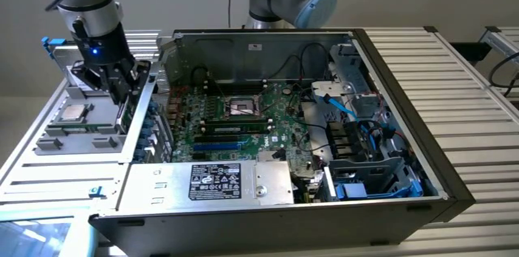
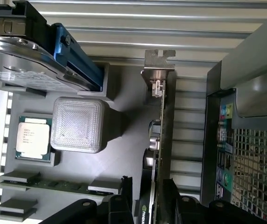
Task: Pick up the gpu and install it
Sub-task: 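Pick up the gpu and move the gpu toward the slot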
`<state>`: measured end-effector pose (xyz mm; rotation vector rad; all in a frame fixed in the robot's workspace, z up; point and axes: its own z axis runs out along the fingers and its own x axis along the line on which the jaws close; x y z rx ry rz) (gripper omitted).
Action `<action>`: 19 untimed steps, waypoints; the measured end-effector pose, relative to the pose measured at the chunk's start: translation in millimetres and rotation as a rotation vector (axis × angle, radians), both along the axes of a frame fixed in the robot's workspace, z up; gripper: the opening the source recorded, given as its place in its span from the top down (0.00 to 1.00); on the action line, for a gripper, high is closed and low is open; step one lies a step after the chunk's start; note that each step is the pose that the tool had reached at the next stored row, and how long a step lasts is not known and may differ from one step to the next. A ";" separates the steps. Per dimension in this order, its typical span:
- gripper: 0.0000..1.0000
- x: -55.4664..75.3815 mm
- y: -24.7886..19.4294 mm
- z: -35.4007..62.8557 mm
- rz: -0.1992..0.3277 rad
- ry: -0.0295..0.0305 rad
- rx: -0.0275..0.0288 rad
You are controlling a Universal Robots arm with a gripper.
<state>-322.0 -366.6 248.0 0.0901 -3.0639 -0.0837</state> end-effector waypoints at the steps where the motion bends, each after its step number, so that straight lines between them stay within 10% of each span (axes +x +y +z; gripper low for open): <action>1: 0.60 0.0 0.0 -0.1 0.000 0.0001 -0.0002; 19: 0.69 0.6 -0.1 -6.1 0.000 -0.0001 -0.0001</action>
